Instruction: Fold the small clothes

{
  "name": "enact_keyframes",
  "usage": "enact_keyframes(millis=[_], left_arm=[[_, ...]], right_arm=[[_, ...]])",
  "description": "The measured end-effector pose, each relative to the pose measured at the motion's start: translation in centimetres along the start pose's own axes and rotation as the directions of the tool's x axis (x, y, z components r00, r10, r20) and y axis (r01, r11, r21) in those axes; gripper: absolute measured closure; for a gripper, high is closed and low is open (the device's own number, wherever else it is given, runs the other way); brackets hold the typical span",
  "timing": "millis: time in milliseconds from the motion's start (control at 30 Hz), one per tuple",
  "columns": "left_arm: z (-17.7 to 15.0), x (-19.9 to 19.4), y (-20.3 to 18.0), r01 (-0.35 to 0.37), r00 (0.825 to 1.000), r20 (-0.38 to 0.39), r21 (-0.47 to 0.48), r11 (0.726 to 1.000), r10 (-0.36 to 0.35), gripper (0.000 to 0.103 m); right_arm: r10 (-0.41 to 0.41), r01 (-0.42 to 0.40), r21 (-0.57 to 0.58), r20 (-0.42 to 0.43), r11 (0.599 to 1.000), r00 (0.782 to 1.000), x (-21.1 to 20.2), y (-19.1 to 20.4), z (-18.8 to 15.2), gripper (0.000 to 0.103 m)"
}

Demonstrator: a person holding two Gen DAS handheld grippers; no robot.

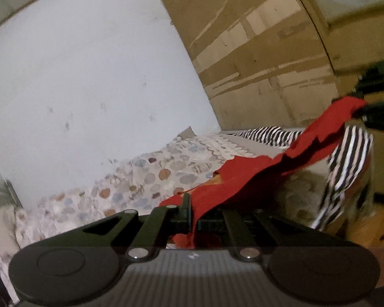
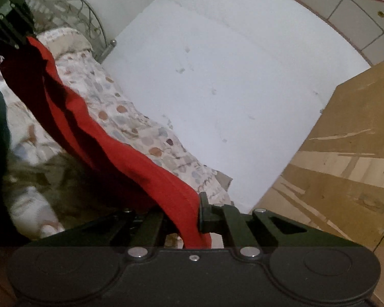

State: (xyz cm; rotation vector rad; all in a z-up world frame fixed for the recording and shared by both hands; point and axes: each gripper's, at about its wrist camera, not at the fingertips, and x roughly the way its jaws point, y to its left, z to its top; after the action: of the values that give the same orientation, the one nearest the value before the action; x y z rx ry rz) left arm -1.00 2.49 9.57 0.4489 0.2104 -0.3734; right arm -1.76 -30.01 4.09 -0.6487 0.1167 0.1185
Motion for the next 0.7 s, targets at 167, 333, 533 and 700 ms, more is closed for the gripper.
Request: enact_keyframes(millis=[167,333,533,700], left_arm=[[0.6,0.9,1.7,0.041,0.999,-0.031,-0.073,0.997,-0.043,0.099],[2.6,5.4,4.2,0.0,1.0,-0.026,-0.096,0.995,-0.003,0.099],[5.9,15.0,7.7,-0.055,0.998,-0.037,-0.055,0.997,0.053,0.099],[6.2,25.8,11.6,-0.007,0.988,-0.157,-0.113,0.994,-0.011,0.098]], right_arm=[[0.025,-0.025,0.025,-0.01,0.999,1.0,-0.5,-0.5,0.4,0.097],[0.015,-0.016,0.041,0.024,0.999,1.0,2.7,-1.4,1.7,0.097],[0.011,-0.011,0.029,-0.002,1.0,1.0,13.8,-4.1,4.5,0.097],[0.097,-0.085,0.098,-0.123,0.992,0.988,25.2,-5.7,5.0,0.096]])
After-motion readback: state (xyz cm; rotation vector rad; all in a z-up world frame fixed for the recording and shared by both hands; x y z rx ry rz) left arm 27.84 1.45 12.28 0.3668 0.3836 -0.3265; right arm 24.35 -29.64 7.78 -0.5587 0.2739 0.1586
